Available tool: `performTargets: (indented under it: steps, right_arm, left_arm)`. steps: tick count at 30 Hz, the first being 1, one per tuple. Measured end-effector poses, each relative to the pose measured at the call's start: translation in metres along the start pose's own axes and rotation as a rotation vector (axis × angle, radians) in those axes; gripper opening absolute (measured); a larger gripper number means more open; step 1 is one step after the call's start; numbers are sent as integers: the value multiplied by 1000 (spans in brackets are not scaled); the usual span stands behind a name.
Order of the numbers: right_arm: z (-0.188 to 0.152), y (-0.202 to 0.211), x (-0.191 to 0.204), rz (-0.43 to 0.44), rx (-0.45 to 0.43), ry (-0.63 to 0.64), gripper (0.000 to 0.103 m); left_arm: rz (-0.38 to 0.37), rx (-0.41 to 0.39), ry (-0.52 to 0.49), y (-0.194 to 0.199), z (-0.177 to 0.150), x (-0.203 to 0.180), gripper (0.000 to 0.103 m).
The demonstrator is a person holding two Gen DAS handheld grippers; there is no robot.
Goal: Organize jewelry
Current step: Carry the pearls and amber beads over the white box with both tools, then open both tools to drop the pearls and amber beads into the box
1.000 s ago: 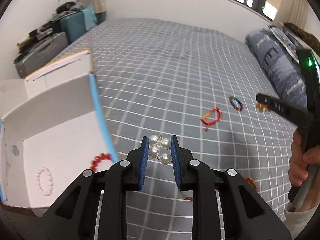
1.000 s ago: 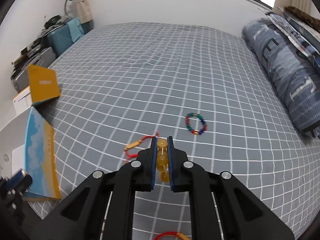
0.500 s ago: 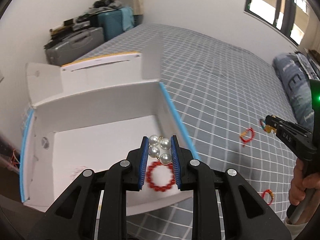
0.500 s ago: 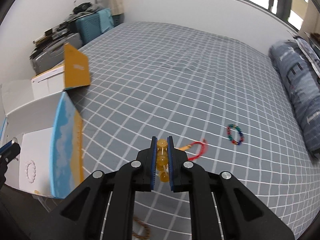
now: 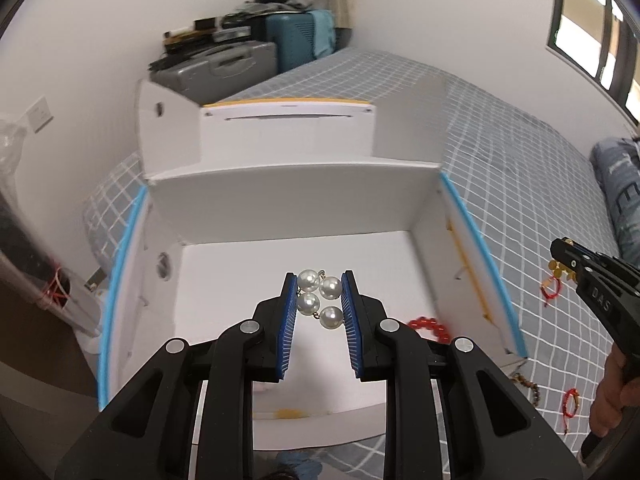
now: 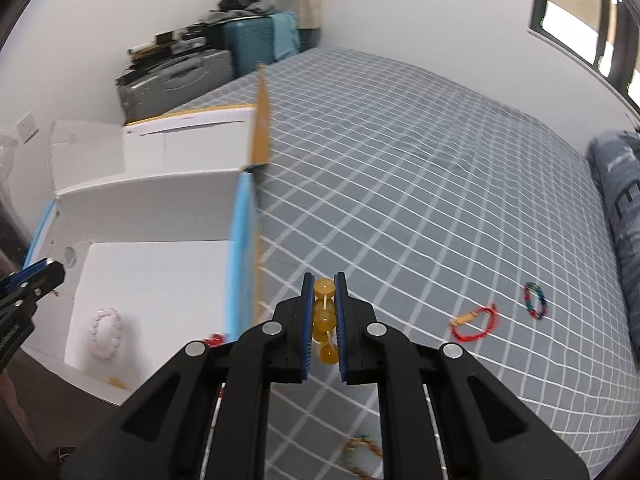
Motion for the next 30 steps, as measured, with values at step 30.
performTargets:
  steps: [30]
  right_arm:
    - [-12,-81,130,80,161,118,9]
  left_arm:
    - [99,127,84,-63,-11,75,22]
Point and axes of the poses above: each gripper's, at about its wrist camera, not at the fingertips, and y roughly against the way its jaws point, x to its left, z to its top, the point moved 1 cm from there along -y, roughly the way its jaws point, and after that the axes turned 1 degree about -z, right-handed, at the moved point
